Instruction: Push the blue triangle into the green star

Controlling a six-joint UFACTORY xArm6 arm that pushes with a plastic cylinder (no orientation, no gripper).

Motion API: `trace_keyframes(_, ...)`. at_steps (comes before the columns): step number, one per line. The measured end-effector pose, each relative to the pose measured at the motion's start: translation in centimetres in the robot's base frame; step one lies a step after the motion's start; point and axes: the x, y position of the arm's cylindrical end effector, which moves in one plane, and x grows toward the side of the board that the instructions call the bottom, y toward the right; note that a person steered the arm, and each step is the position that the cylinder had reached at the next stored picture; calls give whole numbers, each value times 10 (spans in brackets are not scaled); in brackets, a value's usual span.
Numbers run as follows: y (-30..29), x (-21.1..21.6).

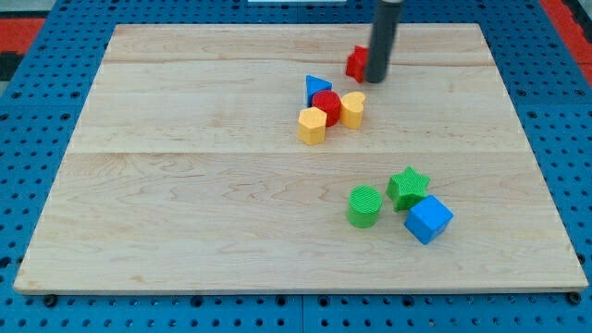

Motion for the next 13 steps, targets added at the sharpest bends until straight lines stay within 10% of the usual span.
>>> trace_keyframes(5,-131,18)
trace_keyframes(9,-211,133)
trace_keyframes(13,-101,144)
